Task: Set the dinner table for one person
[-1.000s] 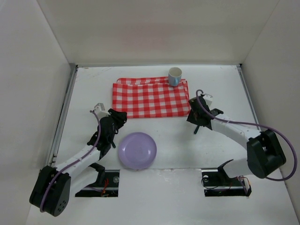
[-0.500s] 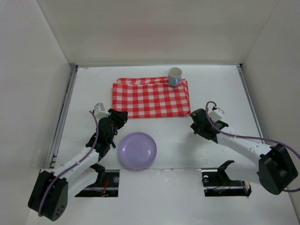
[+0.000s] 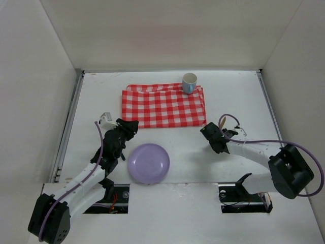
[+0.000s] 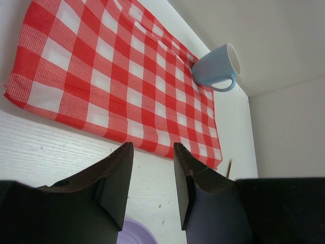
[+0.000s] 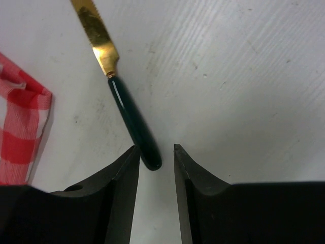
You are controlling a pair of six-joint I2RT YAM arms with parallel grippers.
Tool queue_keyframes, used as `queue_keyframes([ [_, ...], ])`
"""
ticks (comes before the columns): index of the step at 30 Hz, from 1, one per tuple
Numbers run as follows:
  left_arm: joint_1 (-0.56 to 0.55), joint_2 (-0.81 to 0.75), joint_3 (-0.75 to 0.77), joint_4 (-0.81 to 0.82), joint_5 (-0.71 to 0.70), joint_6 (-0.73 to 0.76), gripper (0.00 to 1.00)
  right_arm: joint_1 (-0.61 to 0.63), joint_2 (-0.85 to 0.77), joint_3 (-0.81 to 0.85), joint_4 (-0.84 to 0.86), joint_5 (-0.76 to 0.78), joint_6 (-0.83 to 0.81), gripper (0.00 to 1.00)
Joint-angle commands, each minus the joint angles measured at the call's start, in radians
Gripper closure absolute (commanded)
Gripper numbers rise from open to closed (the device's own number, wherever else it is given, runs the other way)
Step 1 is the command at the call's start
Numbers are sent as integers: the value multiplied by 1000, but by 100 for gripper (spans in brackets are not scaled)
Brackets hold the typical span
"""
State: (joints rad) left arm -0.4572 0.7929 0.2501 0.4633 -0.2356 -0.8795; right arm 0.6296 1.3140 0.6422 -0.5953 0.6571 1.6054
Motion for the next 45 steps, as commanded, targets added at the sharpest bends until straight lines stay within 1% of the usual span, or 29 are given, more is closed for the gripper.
queue_keyframes([
  [1, -5, -21, -15, 14, 9, -16, 65, -6, 25, 36, -49, 68, 97, 58],
  [5, -7, -18, -18, 18, 9, -16, 65, -28, 70, 83, -32, 76, 29, 55],
  [8, -7, -14, -18, 20, 10, -16, 65, -32, 97, 99, 18, 58, -53, 56],
  [13, -13, -14, -18, 23, 12, -16, 65, -23, 123, 117, 8, 62, -53, 57],
  [16, -14, -15, -20, 23, 12, -16, 65, -23, 128, 117, 17, 38, -52, 57],
  [23, -10, -18, -21, 21, 10, -16, 65, -11, 114, 117, 3, 12, -81, 70],
  [28, -5, -14, -23, 23, 7, -16, 65, -8, 114, 112, 66, -57, -151, 83],
  [29, -4, -17, -23, 23, 9, -16, 65, -3, 128, 113, 78, -74, -157, 84],
  [32, -1, -26, -25, 18, 10, -16, 65, 0, 137, 113, 84, -85, -157, 84],
  [33, -1, -26, -25, 17, 10, -16, 65, 36, 192, 99, 133, -103, -147, 76],
  [34, -2, -24, -25, 17, 7, -15, 65, 49, 203, 100, 134, -100, -142, 71],
  [39, -2, -15, -26, 21, 9, -16, 64, 68, 217, 91, 143, -100, -156, 65],
  [41, -1, -14, -26, 23, 12, -16, 64, 68, 220, 94, 152, -102, -183, 67],
  [42, 2, -14, -26, 21, 12, -16, 64, 68, 218, 97, 149, -99, -196, 73],
  [45, 9, -14, -26, 20, 13, -16, 64, 103, 196, 94, 135, -102, -200, 81],
])
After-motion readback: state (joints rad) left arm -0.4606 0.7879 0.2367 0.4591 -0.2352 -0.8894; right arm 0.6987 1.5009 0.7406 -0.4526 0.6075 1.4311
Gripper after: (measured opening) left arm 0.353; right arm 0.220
